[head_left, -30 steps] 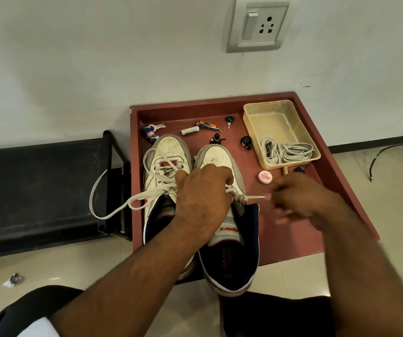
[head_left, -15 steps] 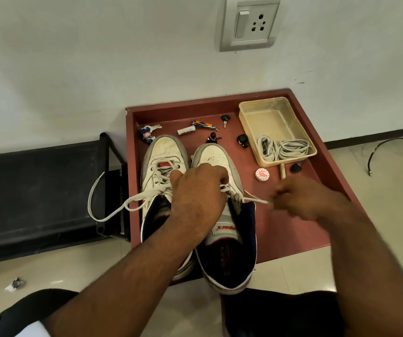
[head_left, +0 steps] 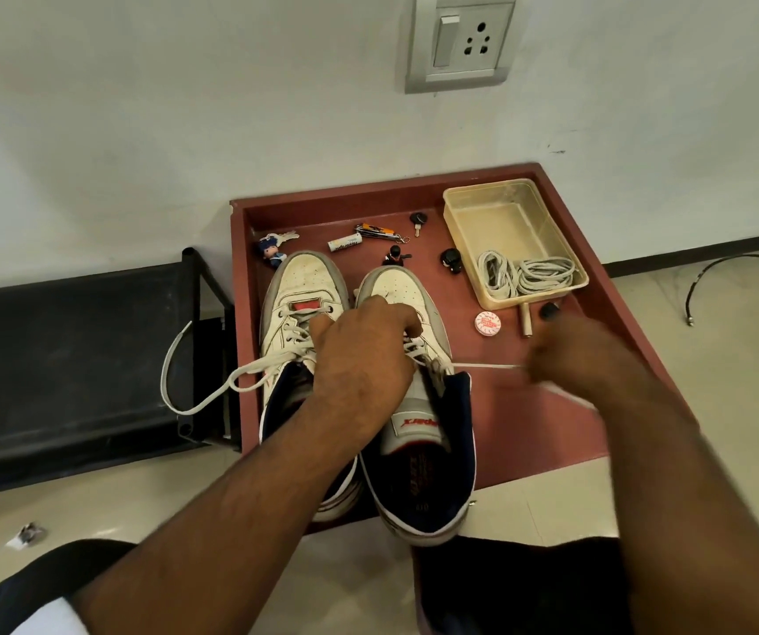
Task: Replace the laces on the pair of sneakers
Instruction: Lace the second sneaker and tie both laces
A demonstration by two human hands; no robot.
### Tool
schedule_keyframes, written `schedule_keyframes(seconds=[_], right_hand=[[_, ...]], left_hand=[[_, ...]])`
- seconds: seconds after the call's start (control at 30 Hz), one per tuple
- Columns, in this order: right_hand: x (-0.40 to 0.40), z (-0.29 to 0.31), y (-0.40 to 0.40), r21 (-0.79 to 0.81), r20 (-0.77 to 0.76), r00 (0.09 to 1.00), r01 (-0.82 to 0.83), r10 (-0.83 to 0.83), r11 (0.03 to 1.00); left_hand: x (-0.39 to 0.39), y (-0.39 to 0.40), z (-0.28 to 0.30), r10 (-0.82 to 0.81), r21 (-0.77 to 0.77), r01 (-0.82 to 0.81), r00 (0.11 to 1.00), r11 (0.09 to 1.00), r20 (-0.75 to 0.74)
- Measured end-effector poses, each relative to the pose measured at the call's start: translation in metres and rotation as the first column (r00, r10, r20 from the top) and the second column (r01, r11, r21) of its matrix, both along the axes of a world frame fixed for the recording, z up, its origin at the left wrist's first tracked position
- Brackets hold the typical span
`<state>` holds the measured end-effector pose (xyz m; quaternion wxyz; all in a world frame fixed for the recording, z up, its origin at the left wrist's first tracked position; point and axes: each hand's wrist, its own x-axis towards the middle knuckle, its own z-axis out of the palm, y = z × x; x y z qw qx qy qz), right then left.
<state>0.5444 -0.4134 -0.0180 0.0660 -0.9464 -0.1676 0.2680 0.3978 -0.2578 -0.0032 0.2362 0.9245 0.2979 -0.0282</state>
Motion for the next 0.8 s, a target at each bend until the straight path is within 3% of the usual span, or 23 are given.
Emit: schedule_keyframes(seconds=[0.07, 0.13, 0.27, 0.33, 0.4, 0.57, 0.67, 0.73, 0.8], right_hand=[[0.016, 0.003, -0.026, -0.112, 0.104, 0.986, 0.144, -0.133, 0.983], [0.013, 0.008, -0.024, -0.118, 0.097, 0.990, 0.112, -0.101, 0.987], [-0.024, 0.012, 0.025, 0.220, -0.101, 0.974, -0.179, 0.205, 0.959], [-0.034, 0.007, 0.041, 0.282, -0.111, 0.942, -0.277, 0.318, 0.918], [-0.035, 0.005, 0.043, 0.301, -0.119, 0.936, -0.283, 0.330, 0.911], [-0.029, 0.012, 0.036, 0.235, -0.137, 0.946, -0.258, 0.295, 0.937], [-0.022, 0.017, 0.031, 0.149, -0.199, 0.942, -0.245, 0.272, 0.958], [-0.016, 0.023, 0.024, 0.044, -0.249, 0.931, -0.265, 0.268, 0.963], [-0.013, 0.038, 0.013, 0.068, -0.323, 0.913, -0.241, 0.250, 0.968]], left_hand=[[0.000, 0.000, 0.001, -0.027, 0.016, 0.027, 0.999, 1.000, -0.035], [0.001, 0.002, 0.006, -0.053, 0.094, 0.057, 0.997, 0.994, -0.053], [-0.005, 0.024, 0.019, -0.043, 0.204, 0.068, 0.991, 0.977, -0.127], [-0.010, 0.033, 0.020, -0.045, 0.176, 0.096, 0.961, 0.980, -0.274], [-0.015, 0.033, 0.018, -0.057, 0.153, 0.130, 0.911, 0.980, -0.408], [-0.015, 0.044, 0.020, -0.018, 0.074, 0.049, 0.927, 0.996, -0.374], [-0.016, 0.058, 0.017, 0.022, 0.008, -0.021, 0.904, 1.000, -0.428], [-0.015, 0.059, 0.014, 0.021, 0.040, -0.003, 0.891, 0.999, -0.453], [-0.013, 0.054, 0.017, 0.019, 0.093, 0.024, 0.898, 0.995, -0.439]])
